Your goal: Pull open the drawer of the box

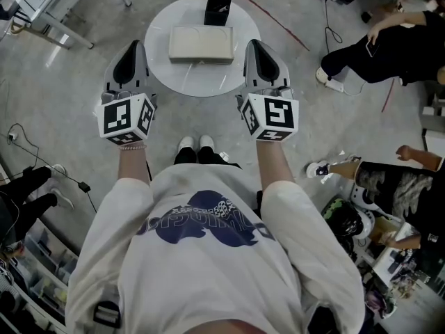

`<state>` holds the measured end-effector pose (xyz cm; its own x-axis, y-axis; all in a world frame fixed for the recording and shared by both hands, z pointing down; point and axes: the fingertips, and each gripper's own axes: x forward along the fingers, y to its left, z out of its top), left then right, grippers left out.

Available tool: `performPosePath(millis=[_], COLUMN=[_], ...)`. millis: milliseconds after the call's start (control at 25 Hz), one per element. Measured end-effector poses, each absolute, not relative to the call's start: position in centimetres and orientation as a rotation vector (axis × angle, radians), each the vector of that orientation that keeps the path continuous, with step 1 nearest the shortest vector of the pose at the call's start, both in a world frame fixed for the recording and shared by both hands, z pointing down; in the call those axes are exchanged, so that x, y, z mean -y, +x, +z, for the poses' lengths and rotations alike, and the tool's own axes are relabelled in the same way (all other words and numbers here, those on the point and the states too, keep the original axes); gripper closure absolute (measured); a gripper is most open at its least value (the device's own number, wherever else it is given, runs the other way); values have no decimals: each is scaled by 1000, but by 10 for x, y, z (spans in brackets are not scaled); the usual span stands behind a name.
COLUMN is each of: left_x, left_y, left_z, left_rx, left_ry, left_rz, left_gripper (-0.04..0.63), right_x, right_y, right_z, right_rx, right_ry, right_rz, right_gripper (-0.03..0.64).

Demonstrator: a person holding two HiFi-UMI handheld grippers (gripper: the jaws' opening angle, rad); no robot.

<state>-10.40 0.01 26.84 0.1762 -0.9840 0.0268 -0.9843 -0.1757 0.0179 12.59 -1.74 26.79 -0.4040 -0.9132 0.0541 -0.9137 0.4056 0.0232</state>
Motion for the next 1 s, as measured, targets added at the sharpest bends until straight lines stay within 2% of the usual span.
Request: performPosePath(millis=[200, 440, 560, 1000], left_x=[5, 8, 13, 15], left_y=[-129, -145, -144, -132], left_z=[262, 266, 277, 331], left_rx=[1927, 1941, 1940, 1841], left_ry=[2265, 2188, 2157, 2054], left_rz=[-111, -95, -67, 115], left_gripper=[588, 583, 540, 485], right_x=[30, 38, 44, 47], right_y=[145, 157, 159, 148], right_z=[263, 258, 260, 298], right_rx=[2730, 2754, 2759, 2697], right_ry=[1704, 1649, 1622, 1566], right_rz=[282, 290, 286, 372], right_gripper=[619, 578, 519, 499])
